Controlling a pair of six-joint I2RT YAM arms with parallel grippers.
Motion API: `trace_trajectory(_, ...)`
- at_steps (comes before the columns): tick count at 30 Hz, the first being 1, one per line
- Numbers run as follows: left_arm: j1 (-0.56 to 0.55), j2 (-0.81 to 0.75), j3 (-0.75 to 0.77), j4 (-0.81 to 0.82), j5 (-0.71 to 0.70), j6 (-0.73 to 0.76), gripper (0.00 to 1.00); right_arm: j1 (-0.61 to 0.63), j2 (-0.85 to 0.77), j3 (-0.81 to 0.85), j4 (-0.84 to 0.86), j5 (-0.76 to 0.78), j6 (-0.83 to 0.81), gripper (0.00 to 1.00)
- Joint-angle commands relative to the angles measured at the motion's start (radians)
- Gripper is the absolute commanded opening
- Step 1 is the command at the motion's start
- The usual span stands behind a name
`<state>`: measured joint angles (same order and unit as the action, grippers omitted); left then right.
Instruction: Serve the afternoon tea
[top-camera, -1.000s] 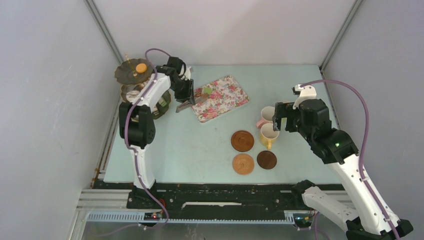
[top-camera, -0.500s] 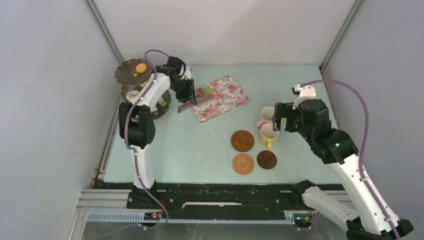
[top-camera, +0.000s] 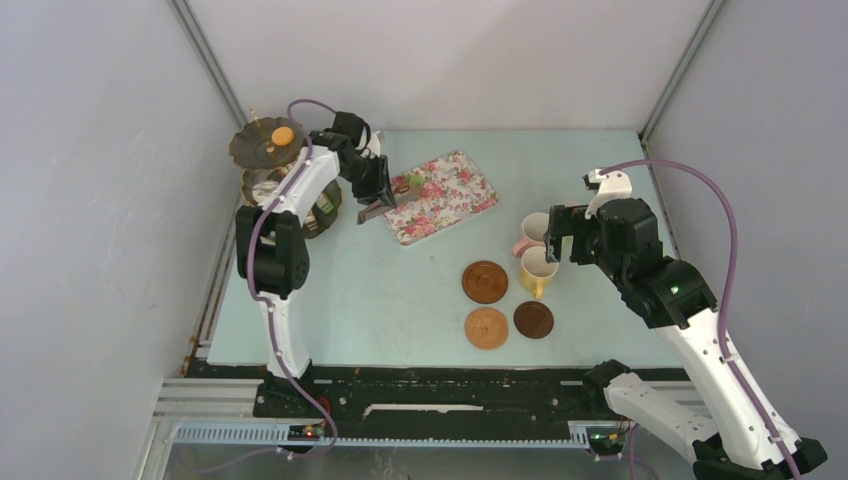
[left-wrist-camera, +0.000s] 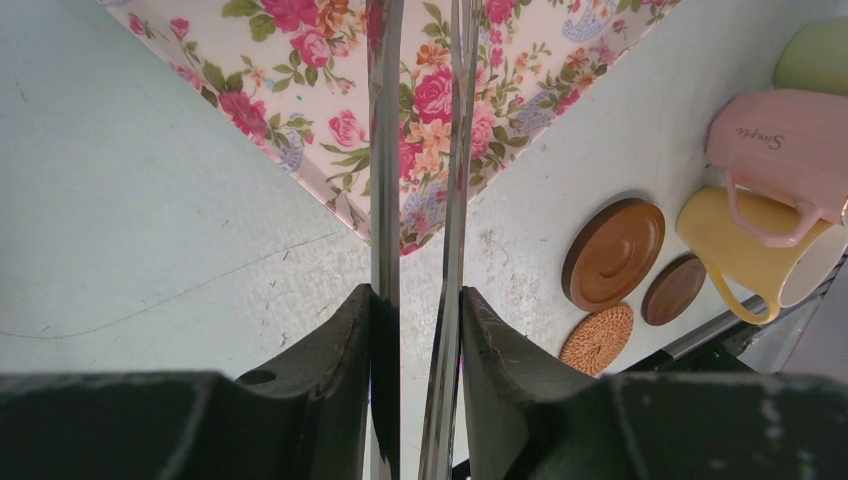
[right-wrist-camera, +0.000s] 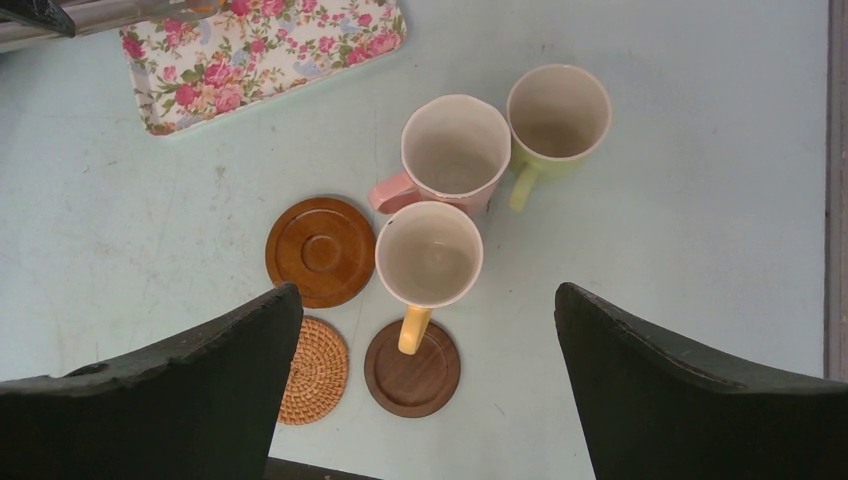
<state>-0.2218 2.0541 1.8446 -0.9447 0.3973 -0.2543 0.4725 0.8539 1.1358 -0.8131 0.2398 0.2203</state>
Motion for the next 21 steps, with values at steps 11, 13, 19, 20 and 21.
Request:
trace_trajectory(11, 0.013, -0.136, -0.025, 0.019, 0.029, -0.054, 0.32, 0.029, -0.019, 0.033, 0.017, 0.000, 0.002, 1.00)
trace_trajectory(13, 0.015, -0.149, -0.027, 0.012, 0.028, -0.056, 0.32, 0.030, -0.022, 0.033, 0.017, -0.008, 0.010, 1.00)
trace_trajectory(19, 0.030, -0.200, -0.036, -0.010, 0.049, -0.055, 0.32, 0.028, -0.029, 0.034, 0.020, -0.026, 0.028, 1.00)
trace_trajectory(20, 0.034, -0.211, -0.042, -0.010, 0.053, -0.059, 0.32, 0.028, -0.031, 0.033, 0.019, -0.028, 0.031, 1.00)
trace_trajectory(21, 0.038, -0.223, -0.050, -0.006, 0.059, -0.065, 0.32, 0.028, -0.034, 0.033, 0.018, -0.031, 0.033, 1.00)
